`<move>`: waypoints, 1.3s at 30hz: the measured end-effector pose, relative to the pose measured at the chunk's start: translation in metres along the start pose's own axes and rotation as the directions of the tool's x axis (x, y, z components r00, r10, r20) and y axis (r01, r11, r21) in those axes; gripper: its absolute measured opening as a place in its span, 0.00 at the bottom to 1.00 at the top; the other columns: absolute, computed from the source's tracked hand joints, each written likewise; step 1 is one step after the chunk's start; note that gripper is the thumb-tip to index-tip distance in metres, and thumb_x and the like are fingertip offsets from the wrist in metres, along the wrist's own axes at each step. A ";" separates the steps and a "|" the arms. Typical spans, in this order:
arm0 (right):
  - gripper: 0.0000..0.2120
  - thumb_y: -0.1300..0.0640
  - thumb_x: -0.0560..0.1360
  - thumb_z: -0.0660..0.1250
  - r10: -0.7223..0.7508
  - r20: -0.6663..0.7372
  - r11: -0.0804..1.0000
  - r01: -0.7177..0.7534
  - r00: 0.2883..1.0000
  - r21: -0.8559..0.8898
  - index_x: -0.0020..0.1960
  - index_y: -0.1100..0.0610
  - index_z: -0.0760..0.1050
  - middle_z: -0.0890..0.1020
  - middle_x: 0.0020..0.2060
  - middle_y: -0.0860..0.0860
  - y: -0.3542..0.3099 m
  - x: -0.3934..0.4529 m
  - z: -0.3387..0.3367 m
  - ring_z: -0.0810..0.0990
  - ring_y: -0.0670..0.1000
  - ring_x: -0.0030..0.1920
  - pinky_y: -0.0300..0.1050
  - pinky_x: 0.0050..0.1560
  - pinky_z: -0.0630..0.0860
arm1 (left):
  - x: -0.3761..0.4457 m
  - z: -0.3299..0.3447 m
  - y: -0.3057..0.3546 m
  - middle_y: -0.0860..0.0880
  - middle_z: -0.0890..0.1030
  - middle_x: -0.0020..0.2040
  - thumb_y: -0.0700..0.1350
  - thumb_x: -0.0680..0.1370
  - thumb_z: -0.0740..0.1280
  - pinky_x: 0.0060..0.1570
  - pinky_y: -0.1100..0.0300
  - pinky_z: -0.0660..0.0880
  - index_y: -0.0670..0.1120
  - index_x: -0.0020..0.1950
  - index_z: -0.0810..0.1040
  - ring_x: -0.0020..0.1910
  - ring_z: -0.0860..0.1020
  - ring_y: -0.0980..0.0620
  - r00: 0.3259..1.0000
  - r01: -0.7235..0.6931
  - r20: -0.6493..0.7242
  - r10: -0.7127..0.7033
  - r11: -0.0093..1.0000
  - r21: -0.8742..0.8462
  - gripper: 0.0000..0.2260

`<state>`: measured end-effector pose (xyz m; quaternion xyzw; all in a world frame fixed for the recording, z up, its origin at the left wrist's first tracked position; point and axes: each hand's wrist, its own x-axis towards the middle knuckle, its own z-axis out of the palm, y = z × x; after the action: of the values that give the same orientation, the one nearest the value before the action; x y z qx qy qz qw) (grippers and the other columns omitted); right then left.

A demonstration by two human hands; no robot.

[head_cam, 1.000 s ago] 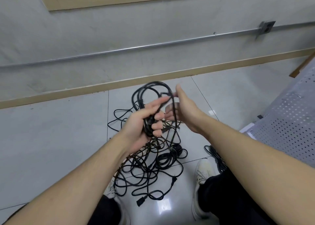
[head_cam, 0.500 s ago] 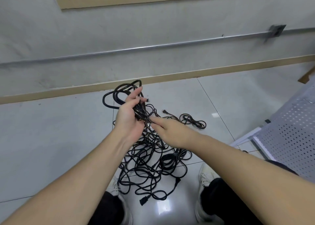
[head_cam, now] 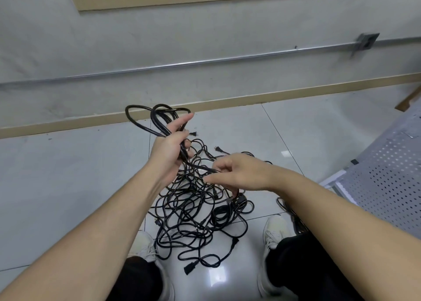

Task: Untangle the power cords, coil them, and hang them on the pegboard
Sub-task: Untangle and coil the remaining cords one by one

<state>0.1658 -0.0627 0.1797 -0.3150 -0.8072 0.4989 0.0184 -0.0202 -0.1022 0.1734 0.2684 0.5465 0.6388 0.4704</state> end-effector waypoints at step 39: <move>0.18 0.52 0.71 0.79 0.163 -0.478 0.912 0.053 0.863 0.406 0.57 0.52 0.76 0.75 0.36 0.48 0.006 -0.001 -0.024 0.68 0.43 0.25 0.37 0.28 0.66 | -0.014 0.005 -0.021 0.48 0.73 0.40 0.36 0.71 0.77 0.30 0.68 0.69 0.49 0.46 0.69 0.33 0.71 0.57 0.917 -0.265 0.373 0.142 0.916 0.302 0.17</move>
<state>0.1775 -0.0428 0.1873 -0.4465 -0.6434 0.5561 0.2781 -0.0031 -0.1135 0.1573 0.5101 0.5282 0.5223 0.4336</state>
